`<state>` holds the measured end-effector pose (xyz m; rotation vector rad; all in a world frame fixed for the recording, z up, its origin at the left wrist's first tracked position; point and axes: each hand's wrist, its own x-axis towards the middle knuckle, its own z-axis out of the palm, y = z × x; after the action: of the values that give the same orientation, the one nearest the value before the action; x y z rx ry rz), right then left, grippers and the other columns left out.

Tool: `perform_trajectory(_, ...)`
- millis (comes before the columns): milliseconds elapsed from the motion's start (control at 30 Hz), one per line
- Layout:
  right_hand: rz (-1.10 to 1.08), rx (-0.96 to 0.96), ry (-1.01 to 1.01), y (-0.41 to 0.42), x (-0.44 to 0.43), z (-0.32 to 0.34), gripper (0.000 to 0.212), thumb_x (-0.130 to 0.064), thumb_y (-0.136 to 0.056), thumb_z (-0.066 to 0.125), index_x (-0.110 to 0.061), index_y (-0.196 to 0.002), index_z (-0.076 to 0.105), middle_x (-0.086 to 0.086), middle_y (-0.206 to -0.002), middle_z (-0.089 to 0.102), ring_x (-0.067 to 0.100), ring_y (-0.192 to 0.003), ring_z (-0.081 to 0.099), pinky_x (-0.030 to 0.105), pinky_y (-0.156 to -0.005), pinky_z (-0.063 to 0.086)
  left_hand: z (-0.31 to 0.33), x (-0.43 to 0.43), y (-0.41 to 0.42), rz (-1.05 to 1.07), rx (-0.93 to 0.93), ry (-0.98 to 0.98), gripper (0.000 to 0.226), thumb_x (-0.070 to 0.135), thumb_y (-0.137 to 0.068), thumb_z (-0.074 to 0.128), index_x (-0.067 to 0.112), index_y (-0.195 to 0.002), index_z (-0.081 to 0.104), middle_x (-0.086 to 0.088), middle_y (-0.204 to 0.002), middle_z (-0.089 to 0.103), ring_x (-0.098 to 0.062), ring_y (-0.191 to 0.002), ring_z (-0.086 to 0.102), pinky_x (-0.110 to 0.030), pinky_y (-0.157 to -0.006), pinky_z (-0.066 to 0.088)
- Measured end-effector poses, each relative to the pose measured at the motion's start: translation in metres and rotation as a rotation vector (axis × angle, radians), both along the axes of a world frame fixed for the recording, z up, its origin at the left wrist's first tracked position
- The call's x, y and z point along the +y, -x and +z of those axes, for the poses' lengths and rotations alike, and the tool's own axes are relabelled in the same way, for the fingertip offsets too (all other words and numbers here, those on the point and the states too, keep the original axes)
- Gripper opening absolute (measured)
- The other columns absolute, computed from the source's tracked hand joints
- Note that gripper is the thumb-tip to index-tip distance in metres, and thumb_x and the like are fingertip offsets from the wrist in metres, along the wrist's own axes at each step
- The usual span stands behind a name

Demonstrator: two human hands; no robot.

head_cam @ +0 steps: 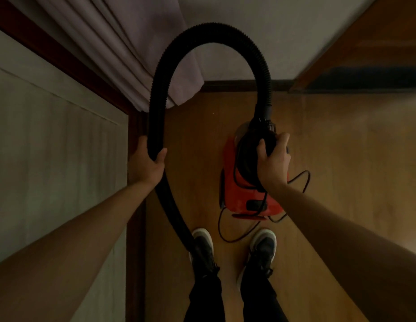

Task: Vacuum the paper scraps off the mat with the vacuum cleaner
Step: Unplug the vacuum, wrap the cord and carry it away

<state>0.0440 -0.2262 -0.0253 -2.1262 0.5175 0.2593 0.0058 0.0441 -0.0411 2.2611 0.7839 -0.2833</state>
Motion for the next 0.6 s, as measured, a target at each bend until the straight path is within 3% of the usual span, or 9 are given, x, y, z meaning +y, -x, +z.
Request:
perform_trajectory(200, -0.037, -0.038, -0.004, -0.007, 0.001, -0.052, 0.025, -0.026, -0.102, 0.045, -0.007, -0.116, 0.037, -0.003, -0.088, 0.052, 0.007, -0.071, 0.056, 0.011, -0.039, 0.038, -0.05, -0.009, -0.007, -0.046, -0.012, -0.013, 0.031, 0.036, -0.098, 0.059, 0.018, -0.122, 0.05, 0.004, -0.107, 0.061, -0.014, -0.087, 0.059, -0.025, -0.064, 0.047)
perform_trajectory(333, -0.063, -0.039, 0.019, -0.009, 0.0, -0.077, 0.025, -0.027, -0.102, 0.045, -0.007, -0.114, 0.037, 0.006, -0.093, 0.055, 0.017, -0.071, 0.058, 0.02, -0.045, 0.038, -0.075, -0.016, -0.01, -0.07, 0.002, -0.028, 0.031, 0.034, -0.098, 0.058, 0.018, -0.123, 0.049, 0.007, -0.105, 0.057, -0.014, -0.088, 0.058, -0.029, -0.067, 0.047)
perform_trajectory(433, -0.07, -0.038, 0.008, -0.01, -0.001, -0.092, 0.021, -0.027, -0.102, 0.044, -0.009, -0.109, 0.035, -0.001, -0.082, 0.052, 0.016, -0.064, 0.058, 0.021, -0.041, 0.038, -0.09, -0.018, -0.012, -0.088, 0.004, -0.033, 0.03, 0.033, -0.099, 0.058, 0.018, -0.122, 0.049, 0.006, -0.104, 0.057, -0.014, -0.088, 0.057, -0.029, -0.067, 0.047)
perform_trajectory(600, -0.064, -0.057, -0.01, -0.012, -0.001, -0.115, 0.018, -0.026, -0.102, 0.045, -0.016, -0.103, 0.031, -0.004, -0.081, 0.051, 0.015, -0.065, 0.059, 0.018, -0.041, 0.04, -0.112, -0.017, -0.019, -0.092, 0.004, -0.017, 0.026, 0.032, -0.098, 0.058, 0.018, -0.117, 0.049, 0.005, -0.103, 0.058, -0.015, -0.09, 0.058, -0.029, -0.067, 0.047)
